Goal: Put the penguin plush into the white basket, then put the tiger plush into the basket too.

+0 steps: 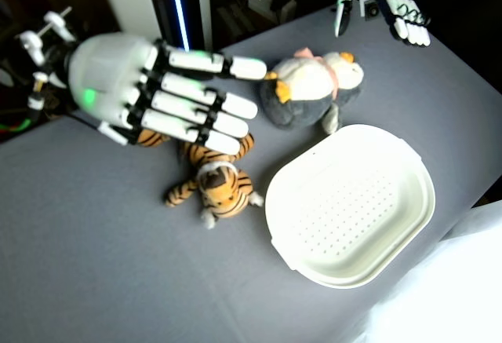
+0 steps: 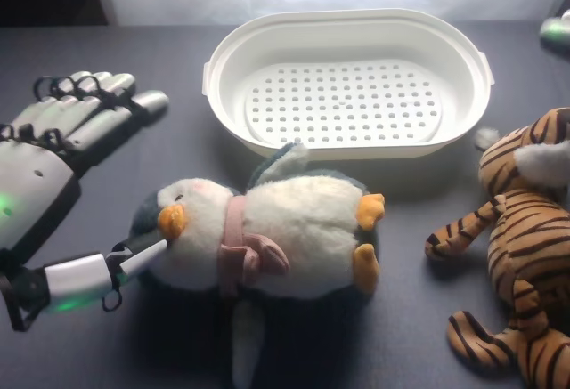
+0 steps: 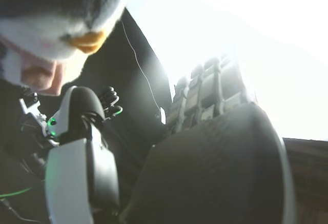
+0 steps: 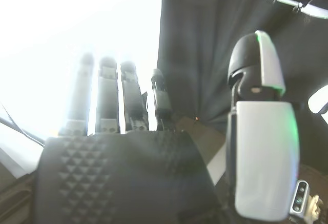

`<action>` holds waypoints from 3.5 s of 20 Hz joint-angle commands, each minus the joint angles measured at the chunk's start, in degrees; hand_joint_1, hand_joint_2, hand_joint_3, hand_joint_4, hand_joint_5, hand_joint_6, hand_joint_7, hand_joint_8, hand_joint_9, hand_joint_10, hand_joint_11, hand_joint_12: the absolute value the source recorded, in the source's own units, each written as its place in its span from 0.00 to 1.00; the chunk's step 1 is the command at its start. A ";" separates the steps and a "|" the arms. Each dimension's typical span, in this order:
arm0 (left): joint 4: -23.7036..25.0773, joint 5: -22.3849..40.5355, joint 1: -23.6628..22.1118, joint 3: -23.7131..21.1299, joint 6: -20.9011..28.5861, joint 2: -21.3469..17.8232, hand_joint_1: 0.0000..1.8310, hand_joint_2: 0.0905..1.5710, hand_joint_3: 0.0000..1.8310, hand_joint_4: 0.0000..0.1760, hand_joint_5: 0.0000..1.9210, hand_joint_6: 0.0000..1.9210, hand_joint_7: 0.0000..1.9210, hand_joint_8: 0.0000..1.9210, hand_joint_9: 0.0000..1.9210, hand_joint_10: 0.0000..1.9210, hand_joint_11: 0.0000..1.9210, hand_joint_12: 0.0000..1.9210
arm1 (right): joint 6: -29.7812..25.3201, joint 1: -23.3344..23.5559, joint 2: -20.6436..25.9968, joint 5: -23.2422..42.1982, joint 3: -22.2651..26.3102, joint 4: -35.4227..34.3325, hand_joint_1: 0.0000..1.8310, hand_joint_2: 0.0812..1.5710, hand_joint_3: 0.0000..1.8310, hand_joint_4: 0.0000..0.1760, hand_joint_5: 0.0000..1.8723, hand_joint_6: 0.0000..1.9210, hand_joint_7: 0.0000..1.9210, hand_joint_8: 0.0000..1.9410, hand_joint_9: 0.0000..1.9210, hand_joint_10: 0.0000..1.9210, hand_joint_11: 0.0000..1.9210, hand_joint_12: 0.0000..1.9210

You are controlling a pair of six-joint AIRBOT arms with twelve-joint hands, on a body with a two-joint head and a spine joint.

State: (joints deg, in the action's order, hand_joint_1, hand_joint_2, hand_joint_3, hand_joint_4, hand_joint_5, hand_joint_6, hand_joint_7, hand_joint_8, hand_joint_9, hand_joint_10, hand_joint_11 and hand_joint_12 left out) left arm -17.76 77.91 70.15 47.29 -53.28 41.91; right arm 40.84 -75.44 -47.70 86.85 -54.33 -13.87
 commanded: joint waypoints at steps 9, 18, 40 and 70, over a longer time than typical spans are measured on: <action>8.02 -12.36 -10.82 2.86 -4.90 -0.06 0.43 0.43 0.00 0.97 0.01 0.00 0.00 0.00 0.00 0.00 0.00 0.00 | -0.14 -0.11 0.70 5.77 -0.25 -0.54 0.58 0.85 0.00 0.08 0.26 0.00 0.18 0.00 0.13 0.00 0.00 0.18; 10.01 -34.36 -19.96 7.75 -14.12 4.34 0.49 0.39 0.00 1.00 0.02 0.00 0.07 0.01 0.09 0.01 0.04 0.02 | -0.17 -0.59 1.00 5.82 -0.10 -0.28 0.58 0.84 0.00 0.09 0.28 0.00 0.21 0.00 0.15 0.00 0.04 0.19; 8.41 -18.98 -30.47 11.39 -9.77 3.01 0.71 0.65 0.00 0.00 0.68 0.08 0.56 0.55 0.53 0.48 0.42 0.78 | -0.53 -1.64 1.08 6.49 -0.30 -1.54 0.57 0.85 0.00 0.00 0.32 0.00 0.25 0.00 0.19 0.00 0.06 0.27; 5.61 -24.98 -34.47 10.33 -21.67 5.74 0.41 0.48 0.00 1.00 0.00 0.00 0.00 0.00 0.00 0.00 0.00 0.14 | -1.88 -10.75 7.01 9.18 3.50 3.96 0.44 0.69 0.00 0.94 0.14 0.00 0.13 0.00 0.16 0.00 0.19 0.05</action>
State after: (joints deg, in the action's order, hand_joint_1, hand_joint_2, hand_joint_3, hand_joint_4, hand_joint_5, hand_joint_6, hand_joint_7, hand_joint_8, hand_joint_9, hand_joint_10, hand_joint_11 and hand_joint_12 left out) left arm -12.80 44.49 36.97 57.06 -74.41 47.51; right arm 39.03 -86.94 -40.53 89.03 -50.68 -8.73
